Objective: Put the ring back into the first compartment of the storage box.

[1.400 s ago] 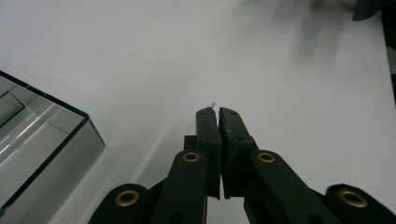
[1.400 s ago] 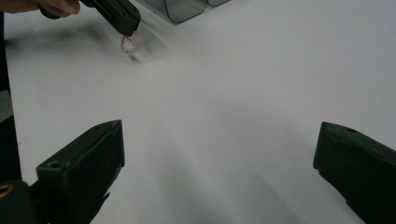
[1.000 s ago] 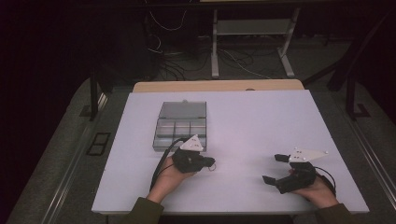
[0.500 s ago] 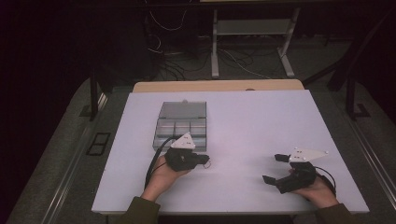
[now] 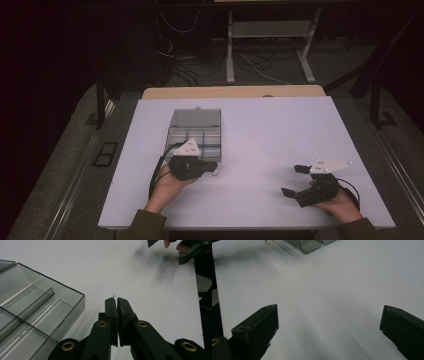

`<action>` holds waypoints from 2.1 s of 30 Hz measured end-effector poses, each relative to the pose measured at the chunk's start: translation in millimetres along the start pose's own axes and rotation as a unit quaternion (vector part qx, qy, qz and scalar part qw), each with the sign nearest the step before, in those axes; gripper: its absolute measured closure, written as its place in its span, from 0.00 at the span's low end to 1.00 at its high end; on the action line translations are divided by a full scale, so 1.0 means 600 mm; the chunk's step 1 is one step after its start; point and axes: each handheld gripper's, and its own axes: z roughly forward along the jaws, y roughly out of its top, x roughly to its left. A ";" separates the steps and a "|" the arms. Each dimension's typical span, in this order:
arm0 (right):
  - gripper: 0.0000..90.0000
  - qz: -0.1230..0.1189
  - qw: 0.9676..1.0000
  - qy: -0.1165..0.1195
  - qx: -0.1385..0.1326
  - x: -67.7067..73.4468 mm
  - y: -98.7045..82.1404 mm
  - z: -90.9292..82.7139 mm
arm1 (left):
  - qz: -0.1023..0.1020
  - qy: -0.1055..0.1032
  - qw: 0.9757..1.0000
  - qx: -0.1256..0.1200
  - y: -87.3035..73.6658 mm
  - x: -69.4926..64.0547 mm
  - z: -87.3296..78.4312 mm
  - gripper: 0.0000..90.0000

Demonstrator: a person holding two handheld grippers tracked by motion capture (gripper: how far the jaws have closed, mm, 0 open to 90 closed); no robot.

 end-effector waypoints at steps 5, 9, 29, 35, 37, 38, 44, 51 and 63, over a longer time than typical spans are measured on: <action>0.02 0.000 1.000 0.000 -0.001 0.000 0.000 0.000 | 0.000 0.009 1.000 -0.003 0.000 0.006 -0.010 0.97; 0.02 0.000 1.000 0.000 -0.001 0.000 0.000 -0.001 | -0.002 0.016 1.000 -0.006 -0.001 0.011 -0.018 0.97; 0.02 0.002 1.000 0.000 -0.001 0.000 0.000 -0.001 | -0.025 0.059 0.998 -0.023 -0.010 0.037 -0.052 0.97; 0.02 0.002 1.000 0.000 -0.002 0.000 0.000 -0.001 | -0.033 0.070 0.997 -0.030 -0.014 0.047 -0.062 0.97; 0.02 0.002 1.000 0.000 -0.001 0.000 0.000 -0.001 | -0.035 0.073 0.996 -0.030 -0.016 0.051 -0.065 0.97; 0.02 0.002 1.000 0.000 -0.001 0.000 0.000 -0.001 | -0.035 0.075 0.996 -0.030 -0.016 0.052 -0.066 0.97; 0.02 0.002 1.000 -0.001 -0.001 0.000 0.000 -0.001 | -0.042 0.084 0.995 -0.037 -0.018 0.060 -0.073 0.97; 0.02 0.002 1.000 -0.001 -0.001 0.000 0.000 -0.001 | -0.046 0.096 0.994 -0.040 -0.018 0.068 -0.078 0.97; 0.02 0.007 1.000 0.000 -0.002 -0.001 0.000 -0.002 | -0.056 0.118 0.990 -0.051 -0.012 0.089 -0.084 0.97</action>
